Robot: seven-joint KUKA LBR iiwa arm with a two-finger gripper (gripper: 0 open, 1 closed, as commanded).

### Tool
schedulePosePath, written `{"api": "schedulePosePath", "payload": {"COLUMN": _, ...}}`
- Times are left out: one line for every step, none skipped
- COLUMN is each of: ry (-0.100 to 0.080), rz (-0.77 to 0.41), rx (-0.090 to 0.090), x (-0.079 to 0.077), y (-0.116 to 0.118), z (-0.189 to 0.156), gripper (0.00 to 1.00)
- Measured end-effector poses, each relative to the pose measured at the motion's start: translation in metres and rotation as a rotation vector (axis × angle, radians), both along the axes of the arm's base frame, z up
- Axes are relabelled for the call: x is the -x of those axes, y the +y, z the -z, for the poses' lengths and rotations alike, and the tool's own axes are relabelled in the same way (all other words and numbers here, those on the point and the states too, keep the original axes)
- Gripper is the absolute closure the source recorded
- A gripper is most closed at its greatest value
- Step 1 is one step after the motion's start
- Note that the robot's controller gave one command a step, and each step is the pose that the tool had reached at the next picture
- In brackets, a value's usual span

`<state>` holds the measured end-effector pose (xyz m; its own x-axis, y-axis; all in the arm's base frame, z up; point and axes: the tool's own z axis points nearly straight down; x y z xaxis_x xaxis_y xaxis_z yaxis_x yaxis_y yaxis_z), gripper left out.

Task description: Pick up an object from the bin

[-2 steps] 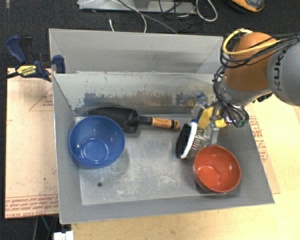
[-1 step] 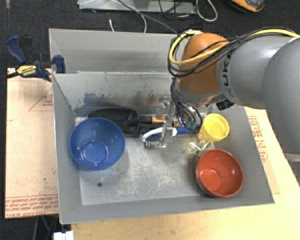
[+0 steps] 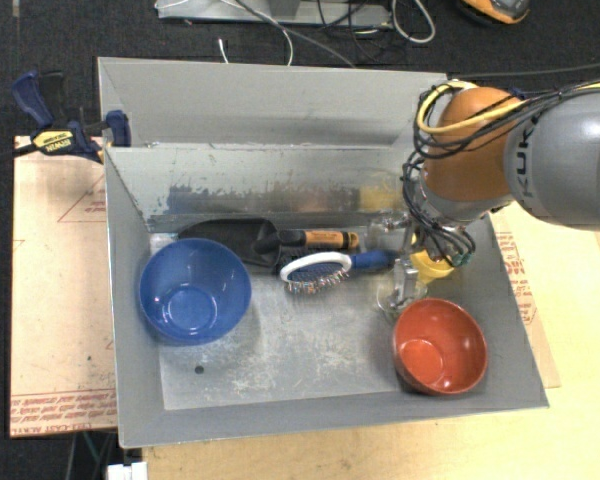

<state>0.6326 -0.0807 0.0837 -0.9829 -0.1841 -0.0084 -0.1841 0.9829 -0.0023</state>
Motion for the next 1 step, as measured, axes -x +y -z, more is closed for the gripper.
{"api": "schedulePosePath", "payload": {"ry": -0.001, "rz": 0.343, "rx": -0.012, "x": 0.0031, "y": 0.1621, "z": 0.0118, "gripper": 1.00}}
